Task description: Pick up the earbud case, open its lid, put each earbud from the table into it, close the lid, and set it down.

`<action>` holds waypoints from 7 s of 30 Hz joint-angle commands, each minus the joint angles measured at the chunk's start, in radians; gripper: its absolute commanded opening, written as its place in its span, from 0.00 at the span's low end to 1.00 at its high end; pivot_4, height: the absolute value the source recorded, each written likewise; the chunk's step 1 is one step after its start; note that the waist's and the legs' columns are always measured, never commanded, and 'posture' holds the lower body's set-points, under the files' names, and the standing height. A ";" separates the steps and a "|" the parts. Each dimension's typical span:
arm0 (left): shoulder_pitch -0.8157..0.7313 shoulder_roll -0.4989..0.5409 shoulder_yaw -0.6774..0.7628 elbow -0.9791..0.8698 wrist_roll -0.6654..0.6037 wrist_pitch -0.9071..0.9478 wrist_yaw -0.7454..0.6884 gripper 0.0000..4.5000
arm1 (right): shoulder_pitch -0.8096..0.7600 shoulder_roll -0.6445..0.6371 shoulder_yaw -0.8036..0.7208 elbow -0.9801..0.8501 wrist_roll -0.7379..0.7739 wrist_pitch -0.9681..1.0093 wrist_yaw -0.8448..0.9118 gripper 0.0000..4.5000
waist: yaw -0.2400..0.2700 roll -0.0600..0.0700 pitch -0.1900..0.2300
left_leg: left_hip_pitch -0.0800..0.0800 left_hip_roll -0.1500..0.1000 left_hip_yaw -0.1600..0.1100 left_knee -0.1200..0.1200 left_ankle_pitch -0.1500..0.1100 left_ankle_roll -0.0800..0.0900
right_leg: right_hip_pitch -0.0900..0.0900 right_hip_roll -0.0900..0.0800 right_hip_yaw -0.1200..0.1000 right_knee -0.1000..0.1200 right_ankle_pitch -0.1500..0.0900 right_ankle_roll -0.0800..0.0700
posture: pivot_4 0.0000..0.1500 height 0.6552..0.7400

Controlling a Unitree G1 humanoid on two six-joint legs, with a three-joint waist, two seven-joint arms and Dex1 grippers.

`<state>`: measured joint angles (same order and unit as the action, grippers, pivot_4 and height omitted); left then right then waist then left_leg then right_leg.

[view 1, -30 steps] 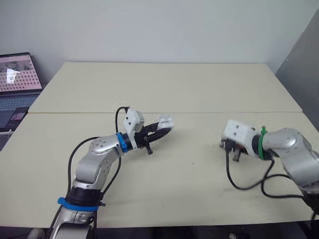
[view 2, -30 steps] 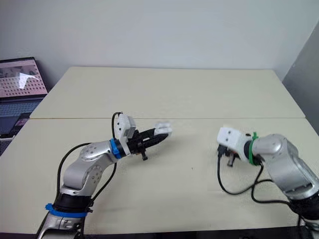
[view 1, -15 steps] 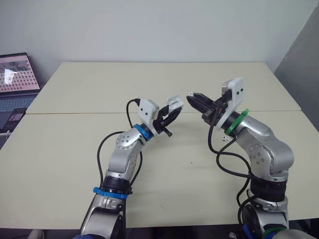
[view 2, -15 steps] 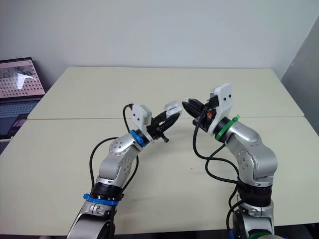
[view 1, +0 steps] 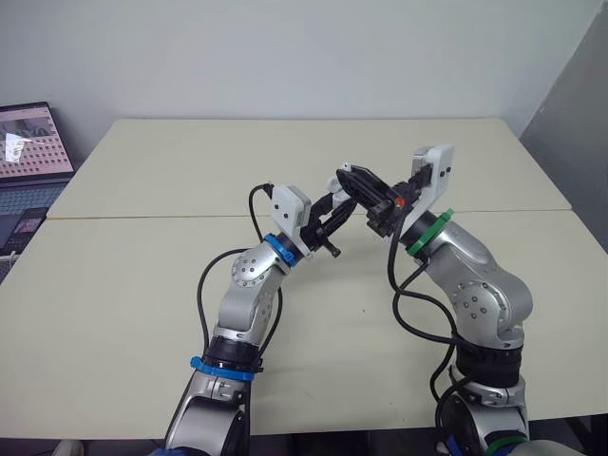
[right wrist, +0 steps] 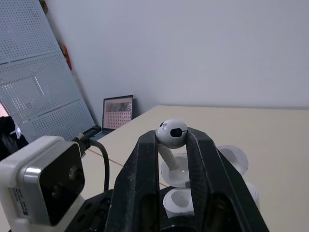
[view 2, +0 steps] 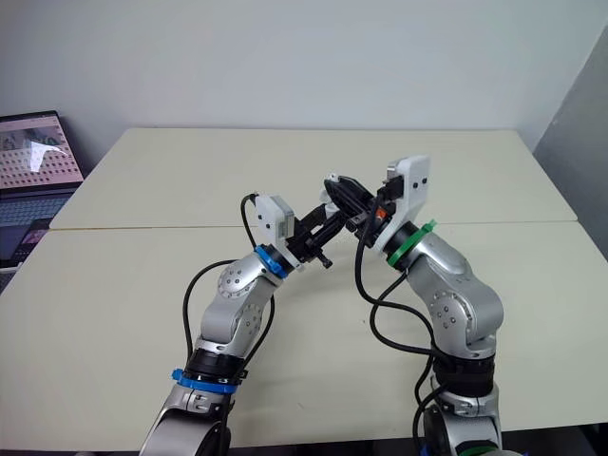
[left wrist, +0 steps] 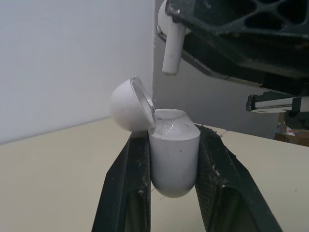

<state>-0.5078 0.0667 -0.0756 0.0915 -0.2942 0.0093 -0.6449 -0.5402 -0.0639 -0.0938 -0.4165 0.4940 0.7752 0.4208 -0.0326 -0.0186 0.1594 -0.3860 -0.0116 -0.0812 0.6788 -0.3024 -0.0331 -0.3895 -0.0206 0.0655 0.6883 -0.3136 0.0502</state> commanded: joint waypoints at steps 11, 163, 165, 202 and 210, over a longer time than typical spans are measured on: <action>-0.011 -0.029 -0.001 -0.058 -0.029 -0.012 0.009 0.18 | 0.039 -0.054 0.047 0.008 0.030 -0.041 0.005 0.09 | 0.000 0.000 0.000 | 0.000 0.000 0.000 0.000 0.000 0.000 | 0.000 0.000 0.000 0.000 0.000 0.000 | 1.00 1.00; 0.163 0.255 0.023 -0.215 -0.167 0.286 -0.181 0.18 | 0.216 -1.094 0.504 -0.207 -0.546 0.133 0.826 0.59 | 0.028 0.000 0.001 | 0.005 0.001 -0.004 0.000 -0.001 0.001 | 0.010 0.000 -0.003 -0.008 0.000 0.000 | 1.00 1.00; 0.164 0.255 0.021 -0.213 -0.166 0.285 -0.181 0.18 | 0.205 -1.092 0.517 -0.207 -0.548 0.138 0.824 0.59 | 0.027 0.000 0.001 | 0.005 0.001 -0.004 0.000 -0.001 0.001 | 0.010 0.000 -0.003 -0.008 0.000 0.000 | 1.00 1.00; 0.175 0.175 0.000 -0.199 -0.149 0.261 -0.119 0.18 | 0.112 -0.385 0.051 -0.017 -0.243 -0.254 0.348 0.08 | 0.028 0.000 0.001 | 0.002 0.001 -0.001 -0.001 0.000 0.000 | 0.005 0.000 -0.001 -0.006 0.001 0.000 | 1.00 1.00; 0.174 0.157 0.010 -0.194 -0.161 0.267 -0.111 0.18 | 0.143 -0.251 0.090 0.003 -0.173 -0.367 0.292 0.08 | 0.024 0.000 0.001 | 0.002 0.001 -0.001 -0.001 0.000 0.000 | 0.004 0.000 -0.001 -0.006 0.001 0.000 | 1.00 1.00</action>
<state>-0.3276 0.2316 -0.0746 -0.0782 -0.4437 0.2945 -0.7552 -0.4017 -0.3352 -0.0093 -0.3825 0.2777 0.4258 0.7256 -0.0082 -0.0185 0.1607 -0.3841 -0.0108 -0.0821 0.6779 -0.3027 -0.0328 -0.3854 -0.0205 0.0643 0.6827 -0.3130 0.0504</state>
